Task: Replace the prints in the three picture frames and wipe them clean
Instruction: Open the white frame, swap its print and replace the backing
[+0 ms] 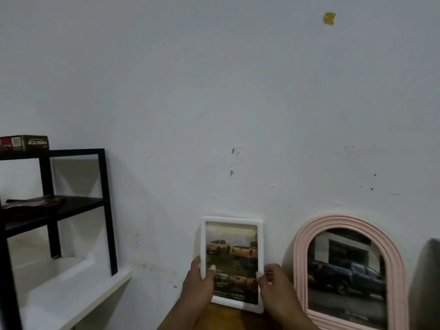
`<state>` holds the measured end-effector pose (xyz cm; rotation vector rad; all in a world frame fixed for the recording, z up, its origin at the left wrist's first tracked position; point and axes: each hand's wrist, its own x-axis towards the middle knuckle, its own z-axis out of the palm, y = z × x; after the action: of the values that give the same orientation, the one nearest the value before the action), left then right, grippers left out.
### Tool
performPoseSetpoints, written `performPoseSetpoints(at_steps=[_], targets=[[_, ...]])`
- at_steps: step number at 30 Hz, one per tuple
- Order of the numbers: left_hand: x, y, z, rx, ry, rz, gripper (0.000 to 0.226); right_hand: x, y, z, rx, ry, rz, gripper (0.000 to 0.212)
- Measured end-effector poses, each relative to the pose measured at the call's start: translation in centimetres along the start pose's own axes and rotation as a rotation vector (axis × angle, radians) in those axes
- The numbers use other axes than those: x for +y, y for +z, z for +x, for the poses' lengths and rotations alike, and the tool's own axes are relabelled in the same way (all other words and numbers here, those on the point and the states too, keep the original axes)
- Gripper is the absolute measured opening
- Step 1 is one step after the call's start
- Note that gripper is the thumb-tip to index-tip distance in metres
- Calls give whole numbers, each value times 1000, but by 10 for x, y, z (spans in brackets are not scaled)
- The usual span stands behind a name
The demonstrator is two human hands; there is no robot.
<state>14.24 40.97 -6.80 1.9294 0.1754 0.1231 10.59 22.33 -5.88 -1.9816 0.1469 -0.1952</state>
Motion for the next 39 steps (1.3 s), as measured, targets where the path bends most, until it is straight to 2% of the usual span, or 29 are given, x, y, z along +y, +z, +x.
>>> performPoseSetpoints(at_steps=[4, 9, 13, 18, 21, 25, 33, 39], targets=[[4, -3, -13, 74, 110, 39, 41, 1, -6, -7, 118, -93, 43, 7], [13, -24, -46, 96, 162, 5, 24, -10, -40, -37, 54, -43, 160, 11], [25, -34, -92, -33, 121, -41, 16, -12, -77, -82, -6, -19, 142, 25], [27, -24, -169, -185, 108, 51, 13, 8, -125, -150, -64, 81, 97, 26], [17, -1, -206, -310, 23, 100, 12, 28, -153, -187, -74, 154, 123, 27], [5, 31, -246, -467, -84, 50, 12, 52, -193, -232, -105, 291, 207, 28], [1, 74, -281, -557, -110, 14, 17, 82, -235, -278, -98, 368, 238, 31], [-4, 81, -284, -528, -78, 45, 16, 75, -234, -287, -102, 355, 149, 36]])
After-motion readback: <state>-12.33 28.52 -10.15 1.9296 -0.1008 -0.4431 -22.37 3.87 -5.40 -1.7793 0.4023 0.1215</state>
